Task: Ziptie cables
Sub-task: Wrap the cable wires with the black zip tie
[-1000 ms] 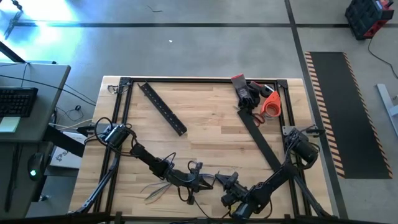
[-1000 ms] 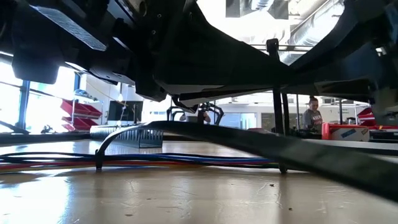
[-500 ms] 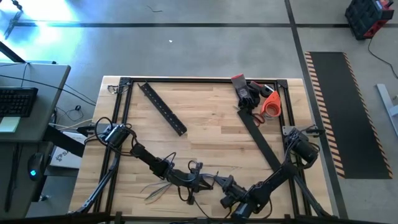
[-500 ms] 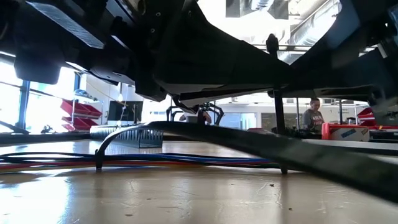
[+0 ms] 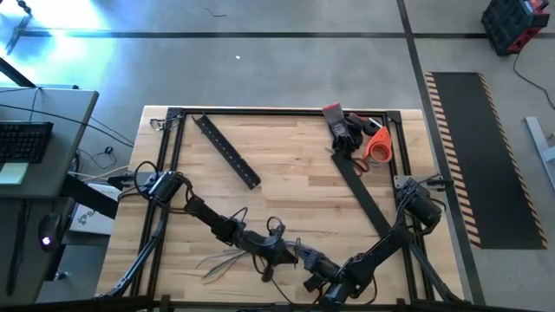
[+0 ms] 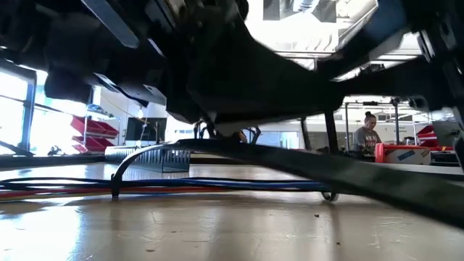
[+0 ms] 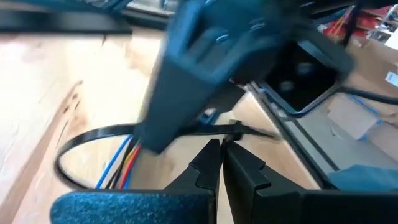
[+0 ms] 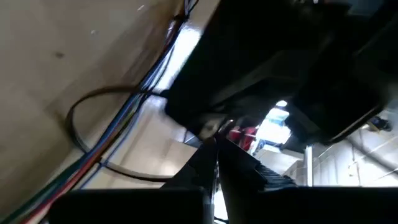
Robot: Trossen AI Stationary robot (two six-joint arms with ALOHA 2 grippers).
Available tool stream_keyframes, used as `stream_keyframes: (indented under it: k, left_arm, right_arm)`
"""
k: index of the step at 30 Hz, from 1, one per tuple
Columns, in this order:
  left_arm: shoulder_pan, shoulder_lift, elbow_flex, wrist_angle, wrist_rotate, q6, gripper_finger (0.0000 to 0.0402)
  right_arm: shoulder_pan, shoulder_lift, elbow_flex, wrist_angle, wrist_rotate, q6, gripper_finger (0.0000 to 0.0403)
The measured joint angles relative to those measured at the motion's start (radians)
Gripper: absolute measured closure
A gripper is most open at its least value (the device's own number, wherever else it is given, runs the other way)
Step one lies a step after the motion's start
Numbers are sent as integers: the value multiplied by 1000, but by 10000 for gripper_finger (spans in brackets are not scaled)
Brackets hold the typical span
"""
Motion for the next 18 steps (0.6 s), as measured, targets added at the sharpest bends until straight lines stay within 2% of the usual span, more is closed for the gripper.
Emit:
stream_keyframes:
  k: [6,18]
  left_arm:
    - [30,1,0,-26,55,-99,401]
    - [33,1,0,-8,95,-104,401]
  right_arm:
    - [11,-1,15,7,6,-55,403]
    - [23,-2,15,11,-18,-93,403]
